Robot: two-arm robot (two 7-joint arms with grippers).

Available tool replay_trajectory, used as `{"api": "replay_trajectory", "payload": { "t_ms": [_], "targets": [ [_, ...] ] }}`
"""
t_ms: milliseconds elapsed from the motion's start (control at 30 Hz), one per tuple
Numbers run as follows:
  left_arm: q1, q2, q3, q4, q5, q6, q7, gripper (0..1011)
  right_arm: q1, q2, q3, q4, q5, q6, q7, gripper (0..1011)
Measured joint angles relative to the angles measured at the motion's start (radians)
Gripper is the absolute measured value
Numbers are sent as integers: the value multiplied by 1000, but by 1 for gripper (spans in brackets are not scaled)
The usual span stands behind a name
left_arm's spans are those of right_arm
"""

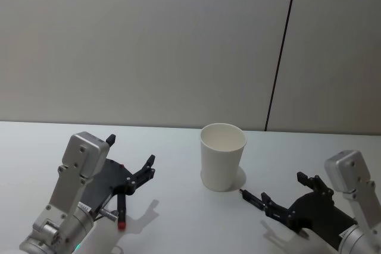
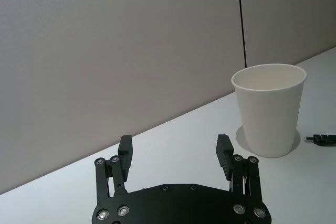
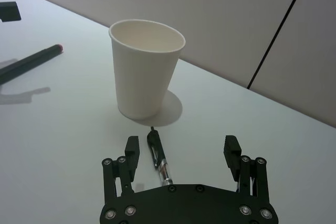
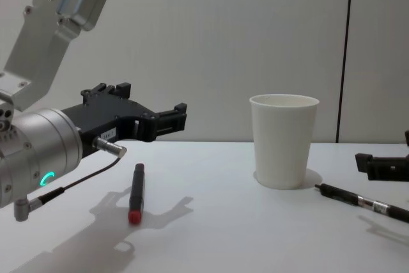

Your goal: Place the pen into the pen holder.

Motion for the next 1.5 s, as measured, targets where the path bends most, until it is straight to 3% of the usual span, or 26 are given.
{"api": "replay_trajectory", "payload": {
  "t_ms": [433, 900, 1500],
  "targets": [
    [0, 0, 0, 0, 0, 0, 0, 1003, 23, 8, -10, -7, -15, 98, 17, 1001],
    [0, 0, 0, 0, 0, 0, 0, 1003, 68, 10, -37, 26, -41, 165, 41, 1001],
    [0, 0, 0, 0, 0, 0, 0, 1003, 115, -28, -52, 102, -47, 221, 68, 1001]
  ]
}}
